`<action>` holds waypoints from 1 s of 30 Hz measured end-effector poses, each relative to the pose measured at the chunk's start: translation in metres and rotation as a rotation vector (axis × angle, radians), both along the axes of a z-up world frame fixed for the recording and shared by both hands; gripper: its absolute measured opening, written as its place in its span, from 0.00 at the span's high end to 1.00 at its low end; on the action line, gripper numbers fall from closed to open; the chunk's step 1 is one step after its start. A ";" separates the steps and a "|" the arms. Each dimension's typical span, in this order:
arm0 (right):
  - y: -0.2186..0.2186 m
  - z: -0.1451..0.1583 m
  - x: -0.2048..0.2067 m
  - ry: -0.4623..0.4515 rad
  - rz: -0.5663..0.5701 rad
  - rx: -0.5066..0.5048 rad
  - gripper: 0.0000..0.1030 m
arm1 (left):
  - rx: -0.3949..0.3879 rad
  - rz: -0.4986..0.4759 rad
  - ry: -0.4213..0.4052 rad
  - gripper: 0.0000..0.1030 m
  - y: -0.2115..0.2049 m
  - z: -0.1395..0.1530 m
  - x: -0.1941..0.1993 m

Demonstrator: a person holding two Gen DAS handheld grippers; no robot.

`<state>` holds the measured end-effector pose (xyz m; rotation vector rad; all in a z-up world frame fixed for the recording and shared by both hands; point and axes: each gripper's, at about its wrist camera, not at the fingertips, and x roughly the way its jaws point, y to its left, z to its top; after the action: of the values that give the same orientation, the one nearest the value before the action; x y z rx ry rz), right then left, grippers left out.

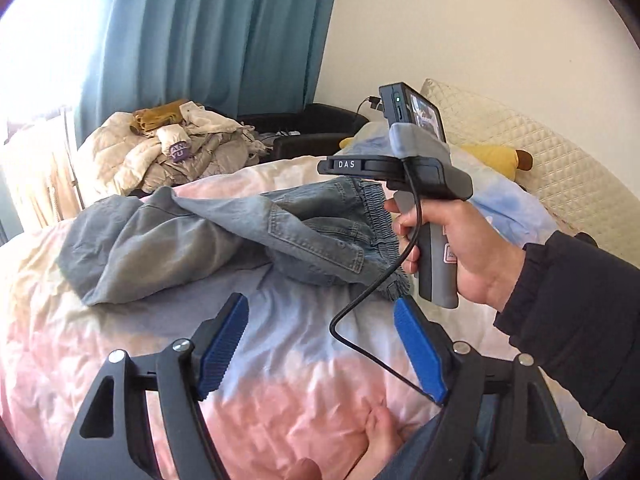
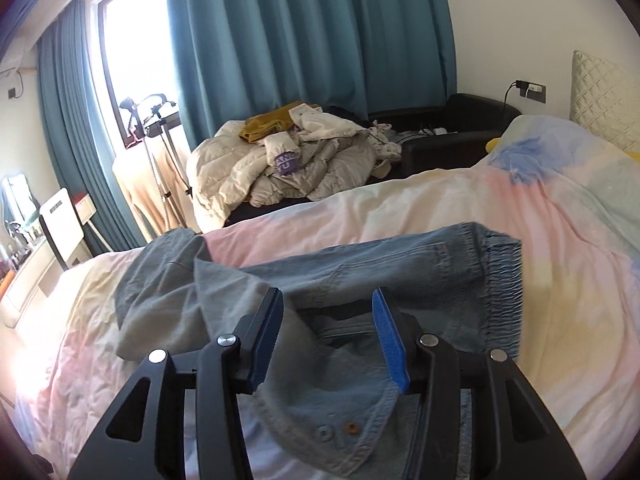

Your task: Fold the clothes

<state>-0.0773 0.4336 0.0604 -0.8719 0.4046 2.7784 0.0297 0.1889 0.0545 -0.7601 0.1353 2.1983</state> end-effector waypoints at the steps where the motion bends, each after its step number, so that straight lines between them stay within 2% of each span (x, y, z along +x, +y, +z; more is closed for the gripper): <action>1: -0.013 -0.005 -0.002 -0.001 0.013 -0.012 0.54 | -0.009 0.021 0.008 0.25 -0.012 0.001 0.001; 3: -0.040 -0.014 -0.009 -0.012 0.034 -0.020 0.51 | -0.024 0.063 0.024 0.25 -0.031 0.000 -0.001; 4: -0.053 -0.019 -0.014 -0.018 0.045 -0.023 0.45 | -0.027 0.081 0.020 0.25 -0.038 -0.003 -0.006; 6: -0.075 -0.027 -0.026 -0.032 0.067 -0.019 0.39 | -0.033 0.119 0.011 0.25 -0.054 -0.009 -0.017; 9: -0.101 -0.039 -0.046 -0.048 0.099 0.024 0.34 | -0.042 0.175 -0.002 0.25 -0.077 -0.018 -0.032; 15: -0.132 -0.071 -0.079 -0.046 0.155 0.242 0.33 | -0.054 0.266 -0.047 0.25 -0.105 -0.046 -0.076; 19: -0.147 -0.108 -0.100 -0.098 0.184 0.436 0.33 | -0.082 0.313 -0.103 0.25 -0.118 -0.071 -0.106; 21: -0.150 -0.117 -0.107 -0.101 0.192 0.501 0.33 | -0.096 0.325 -0.127 0.25 -0.121 -0.081 -0.116; 23: -0.148 -0.115 -0.111 -0.076 0.188 0.499 0.33 | -0.115 0.334 -0.129 0.25 -0.122 -0.088 -0.124; 26: -0.140 -0.108 -0.116 -0.051 0.165 0.439 0.38 | -0.148 0.354 -0.098 0.25 -0.121 -0.095 -0.132; 30: -0.133 -0.110 -0.124 -0.056 0.146 0.416 0.45 | -0.159 0.367 -0.101 0.25 -0.123 -0.102 -0.140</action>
<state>-0.2013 0.3010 -0.0497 -0.8990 -0.2504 2.8006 -0.1101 0.0663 -0.0477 -1.0510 0.1292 2.5089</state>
